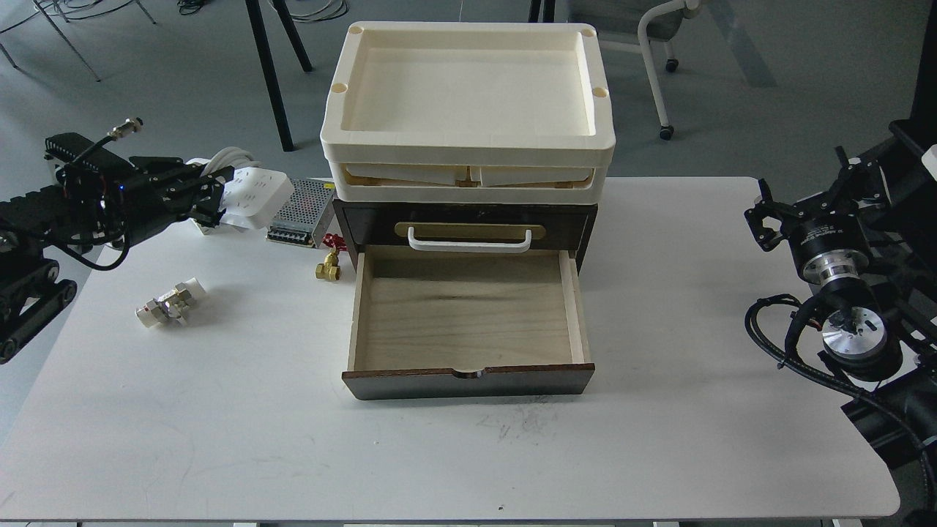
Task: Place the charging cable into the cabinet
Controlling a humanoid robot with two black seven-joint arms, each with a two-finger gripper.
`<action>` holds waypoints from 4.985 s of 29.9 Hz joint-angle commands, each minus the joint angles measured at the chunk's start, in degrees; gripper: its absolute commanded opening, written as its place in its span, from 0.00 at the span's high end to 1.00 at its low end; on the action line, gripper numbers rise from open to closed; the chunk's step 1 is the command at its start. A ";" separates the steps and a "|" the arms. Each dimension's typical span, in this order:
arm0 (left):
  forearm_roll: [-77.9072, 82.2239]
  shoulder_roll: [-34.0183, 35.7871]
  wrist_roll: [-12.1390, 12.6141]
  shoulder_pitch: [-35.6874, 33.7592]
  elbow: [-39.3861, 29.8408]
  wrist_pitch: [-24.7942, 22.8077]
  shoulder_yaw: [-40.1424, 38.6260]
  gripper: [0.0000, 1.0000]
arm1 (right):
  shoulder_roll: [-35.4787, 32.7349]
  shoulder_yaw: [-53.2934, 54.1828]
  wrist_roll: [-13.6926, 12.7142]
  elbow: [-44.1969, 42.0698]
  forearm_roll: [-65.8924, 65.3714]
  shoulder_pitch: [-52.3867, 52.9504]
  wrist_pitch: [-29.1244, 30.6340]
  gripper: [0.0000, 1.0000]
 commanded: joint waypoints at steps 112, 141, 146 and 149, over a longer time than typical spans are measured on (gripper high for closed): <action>6.77 -18.79 15.83 4.84 -31.47 -28.24 -0.25 0.48 | 0.01 0.00 0.00 0.00 0.00 0.00 -0.01 0.00; -78.98 -10.18 9.67 3.69 -30.35 -36.47 -38.66 0.06 | 0.01 0.00 0.00 0.09 0.00 0.00 -0.01 0.00; -91.81 -10.53 14.17 4.66 -21.91 -36.47 -39.36 0.02 | 0.01 -0.09 -0.09 0.09 0.00 0.00 0.07 0.00; -101.22 -10.44 14.26 5.45 -16.29 -36.47 -39.36 0.01 | 0.10 0.00 -0.09 0.09 0.00 0.09 0.07 0.00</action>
